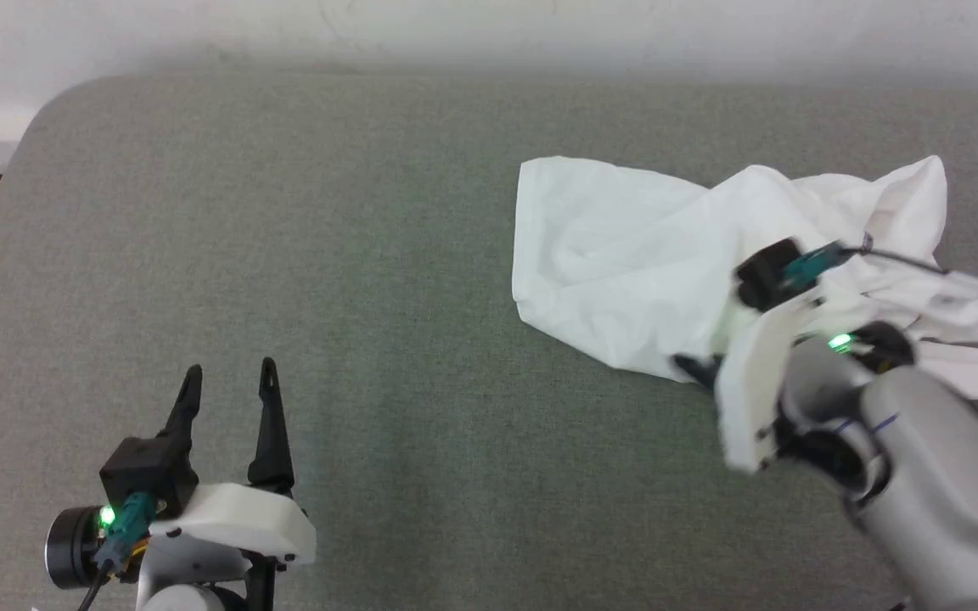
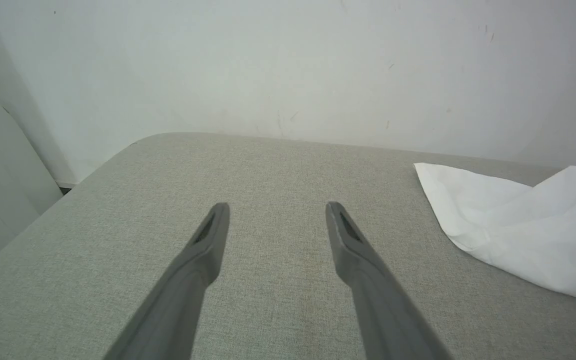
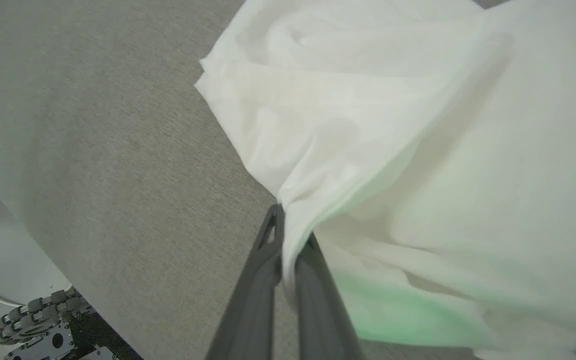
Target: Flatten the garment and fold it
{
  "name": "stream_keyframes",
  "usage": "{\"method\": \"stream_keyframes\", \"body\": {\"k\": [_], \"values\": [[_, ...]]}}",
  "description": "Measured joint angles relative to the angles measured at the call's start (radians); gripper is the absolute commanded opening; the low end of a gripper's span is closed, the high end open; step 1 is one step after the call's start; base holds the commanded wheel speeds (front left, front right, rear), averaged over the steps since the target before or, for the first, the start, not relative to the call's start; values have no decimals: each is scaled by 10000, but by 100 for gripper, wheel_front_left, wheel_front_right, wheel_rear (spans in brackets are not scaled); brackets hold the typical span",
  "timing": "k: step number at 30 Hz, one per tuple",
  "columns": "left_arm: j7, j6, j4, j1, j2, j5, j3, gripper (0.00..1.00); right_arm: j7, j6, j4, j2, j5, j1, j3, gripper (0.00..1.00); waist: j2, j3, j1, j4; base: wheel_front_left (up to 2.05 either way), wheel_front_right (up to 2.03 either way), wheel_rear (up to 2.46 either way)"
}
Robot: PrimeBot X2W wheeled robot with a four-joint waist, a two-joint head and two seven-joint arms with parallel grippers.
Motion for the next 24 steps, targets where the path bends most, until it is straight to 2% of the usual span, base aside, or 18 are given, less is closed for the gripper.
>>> {"method": "stream_keyframes", "body": {"k": [3,7,14,15,17,24], "values": [[31,6,2,2,13,0,-25,100,249,-6,-1304,203,255,539,581,0,0,-134,0,-64,0,0,0],[98,12,-19,4,13,-2,-102,100,1149,-6,-2683,337,767,1830,1542,0,0,-301,-1,-141,0,0,0],[169,15,-67,17,21,-10,-178,100,2203,-6,-3781,284,917,4178,1847,0,0,-439,-2,-209,0,0,0],[171,23,-77,38,29,-12,-178,100,2230,-6,-3852,301,849,4409,1820,23,0,-448,-1,-227,0,0,0],[173,42,-77,58,31,-13,-192,100,2113,-6,-3969,370,539,4746,1576,100,0,-463,-1,-241,0,0,0],[232,69,-40,231,92,-27,-226,100,44,-6,-4844,1229,-828,5565,-96,100,0,-645,-1,-229,0,0,0]]}}
